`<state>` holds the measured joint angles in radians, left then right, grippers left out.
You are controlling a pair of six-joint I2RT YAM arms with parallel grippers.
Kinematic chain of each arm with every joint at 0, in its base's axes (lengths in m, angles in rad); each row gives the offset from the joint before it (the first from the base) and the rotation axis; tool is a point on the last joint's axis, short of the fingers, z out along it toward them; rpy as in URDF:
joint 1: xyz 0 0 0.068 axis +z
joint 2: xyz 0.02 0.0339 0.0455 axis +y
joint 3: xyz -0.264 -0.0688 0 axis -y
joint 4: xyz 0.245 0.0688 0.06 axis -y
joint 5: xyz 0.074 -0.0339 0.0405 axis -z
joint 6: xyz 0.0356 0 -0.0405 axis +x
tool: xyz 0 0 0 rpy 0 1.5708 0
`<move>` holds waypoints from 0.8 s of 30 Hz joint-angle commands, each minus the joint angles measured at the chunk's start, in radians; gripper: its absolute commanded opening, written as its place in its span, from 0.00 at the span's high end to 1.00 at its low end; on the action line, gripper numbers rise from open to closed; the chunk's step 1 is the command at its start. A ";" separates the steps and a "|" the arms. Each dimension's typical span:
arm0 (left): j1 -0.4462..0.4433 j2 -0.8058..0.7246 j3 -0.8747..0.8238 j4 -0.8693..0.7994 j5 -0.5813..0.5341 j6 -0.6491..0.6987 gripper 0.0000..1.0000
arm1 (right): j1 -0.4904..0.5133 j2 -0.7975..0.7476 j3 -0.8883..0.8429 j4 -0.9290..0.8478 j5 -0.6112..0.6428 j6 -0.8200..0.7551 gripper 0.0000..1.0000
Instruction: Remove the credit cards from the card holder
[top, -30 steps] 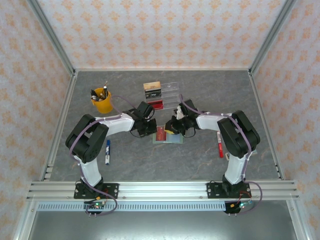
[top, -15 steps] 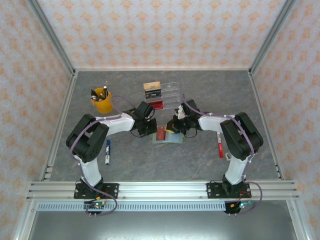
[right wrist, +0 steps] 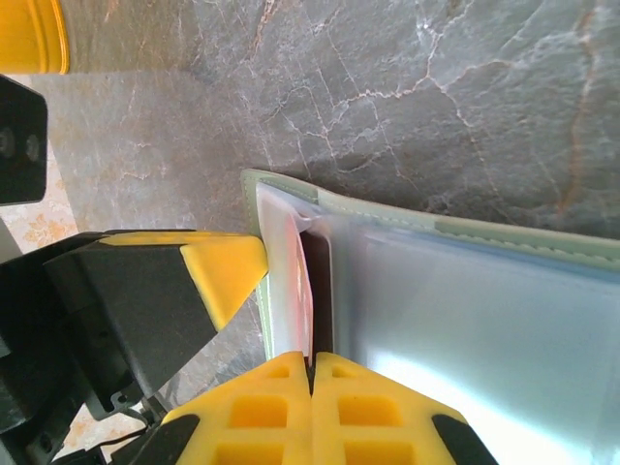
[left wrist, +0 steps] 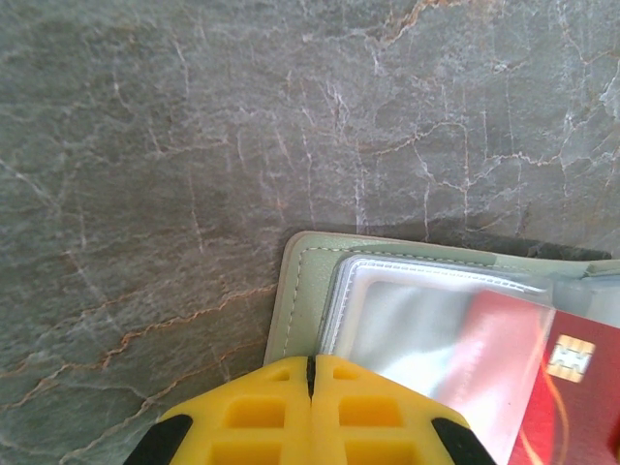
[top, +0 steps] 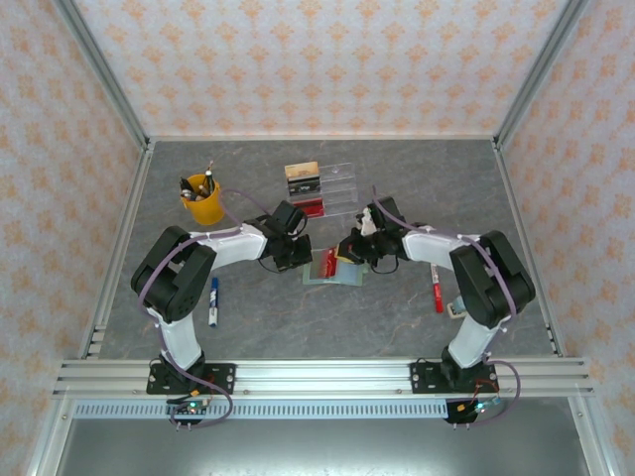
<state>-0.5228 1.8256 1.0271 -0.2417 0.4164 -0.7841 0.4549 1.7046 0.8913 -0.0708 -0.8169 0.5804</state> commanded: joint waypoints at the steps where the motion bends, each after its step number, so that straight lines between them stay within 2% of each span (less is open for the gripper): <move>1: 0.010 0.038 -0.014 -0.020 -0.042 0.029 0.98 | -0.009 -0.076 -0.023 -0.053 0.073 -0.040 1.00; 7: 0.017 -0.014 0.016 -0.023 -0.001 0.057 0.88 | -0.021 -0.176 -0.040 -0.118 0.138 -0.073 1.00; 15: 0.053 -0.109 0.030 0.025 0.103 0.060 0.62 | -0.028 -0.267 -0.032 -0.118 0.152 -0.095 1.00; 21: 0.081 -0.197 -0.041 0.228 0.256 -0.024 0.39 | -0.039 -0.276 -0.021 -0.006 0.087 -0.051 1.00; 24: 0.081 -0.205 -0.069 0.347 0.333 -0.089 0.31 | -0.040 -0.276 -0.013 0.068 0.043 -0.014 1.00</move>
<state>-0.4427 1.6344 0.9932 -0.0502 0.6319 -0.8036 0.4187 1.4498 0.8593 -0.1101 -0.7246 0.5316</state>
